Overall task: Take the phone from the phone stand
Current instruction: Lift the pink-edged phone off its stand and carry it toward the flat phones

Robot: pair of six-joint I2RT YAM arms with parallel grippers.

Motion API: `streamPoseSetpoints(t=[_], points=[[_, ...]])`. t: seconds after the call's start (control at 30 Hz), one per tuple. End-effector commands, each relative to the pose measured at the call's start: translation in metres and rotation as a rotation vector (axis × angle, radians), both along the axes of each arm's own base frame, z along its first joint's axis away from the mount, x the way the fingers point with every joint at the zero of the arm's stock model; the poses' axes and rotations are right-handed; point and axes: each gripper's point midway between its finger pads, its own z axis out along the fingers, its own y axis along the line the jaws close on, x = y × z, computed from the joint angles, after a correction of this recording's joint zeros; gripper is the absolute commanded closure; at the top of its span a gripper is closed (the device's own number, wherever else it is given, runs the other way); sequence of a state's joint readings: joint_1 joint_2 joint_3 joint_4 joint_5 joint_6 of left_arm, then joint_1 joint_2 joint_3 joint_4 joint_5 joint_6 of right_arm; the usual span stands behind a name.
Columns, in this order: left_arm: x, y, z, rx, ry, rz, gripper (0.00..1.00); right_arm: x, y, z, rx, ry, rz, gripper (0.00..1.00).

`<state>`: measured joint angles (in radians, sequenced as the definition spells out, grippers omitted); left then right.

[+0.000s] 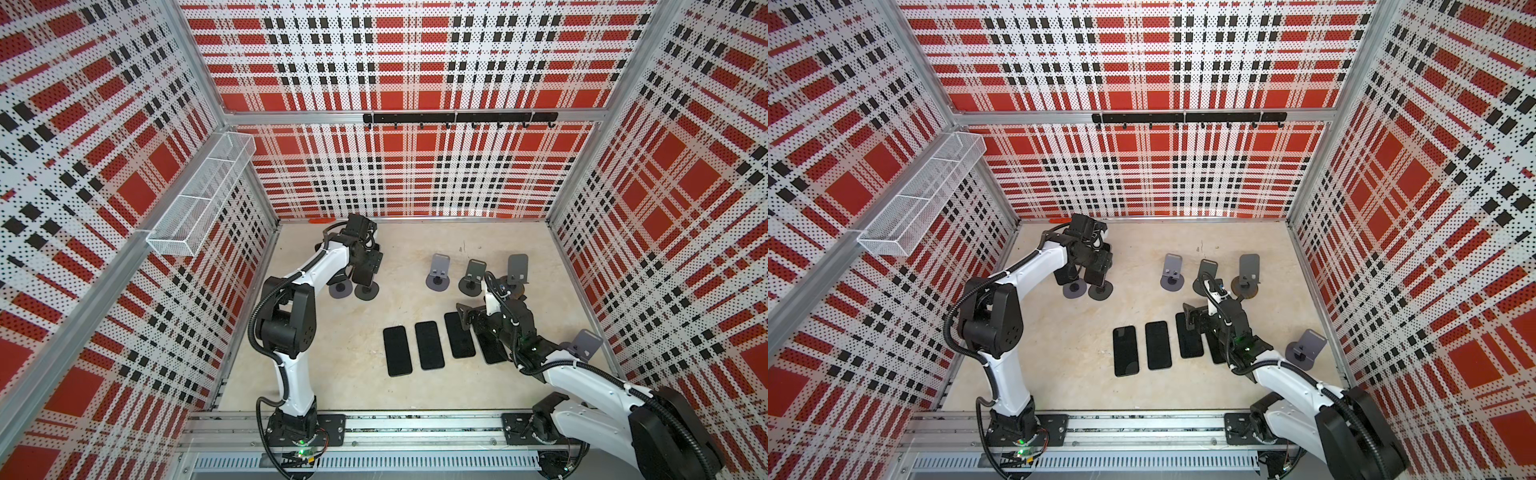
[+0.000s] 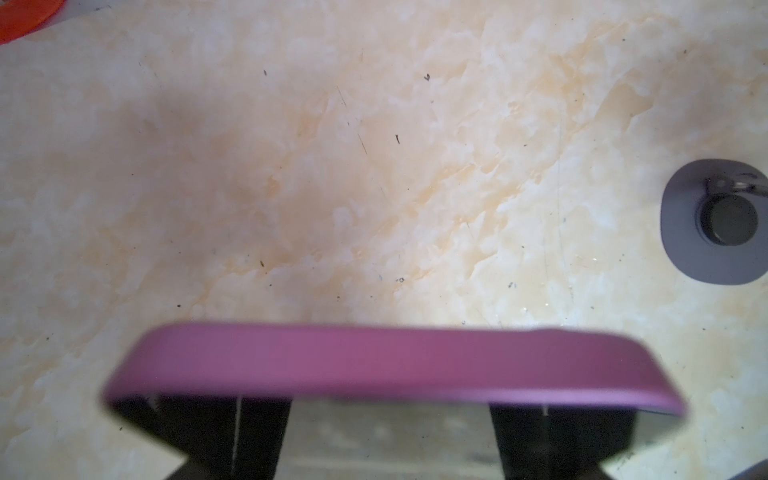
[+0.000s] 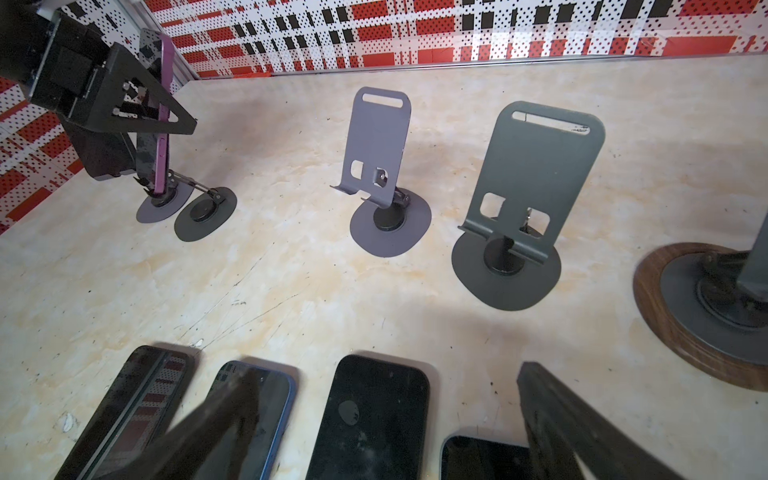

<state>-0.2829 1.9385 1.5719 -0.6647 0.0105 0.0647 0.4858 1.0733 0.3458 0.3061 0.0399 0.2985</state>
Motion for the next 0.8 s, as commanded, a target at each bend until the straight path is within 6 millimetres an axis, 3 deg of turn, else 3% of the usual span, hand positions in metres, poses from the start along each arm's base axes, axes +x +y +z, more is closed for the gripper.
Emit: streamPoseSetpoints(t=[0.0, 0.47, 0.77], points=[[0.009, -0.006, 0.036, -0.033, -0.075, 0.017, 0.28, 0.008, 0.002, 0.014, 0.026, -0.04, -0.007, 0.0], [0.001, -0.022, 0.098, -0.059, -0.17, 0.012, 0.29, 0.007, 0.006, 0.013, 0.036, -0.034, 0.008, 0.0], [-0.037, -0.036, 0.1, -0.053, -0.137, -0.048, 0.29, 0.009, 0.0, 0.009, 0.008, -0.021, -0.022, 0.0]])
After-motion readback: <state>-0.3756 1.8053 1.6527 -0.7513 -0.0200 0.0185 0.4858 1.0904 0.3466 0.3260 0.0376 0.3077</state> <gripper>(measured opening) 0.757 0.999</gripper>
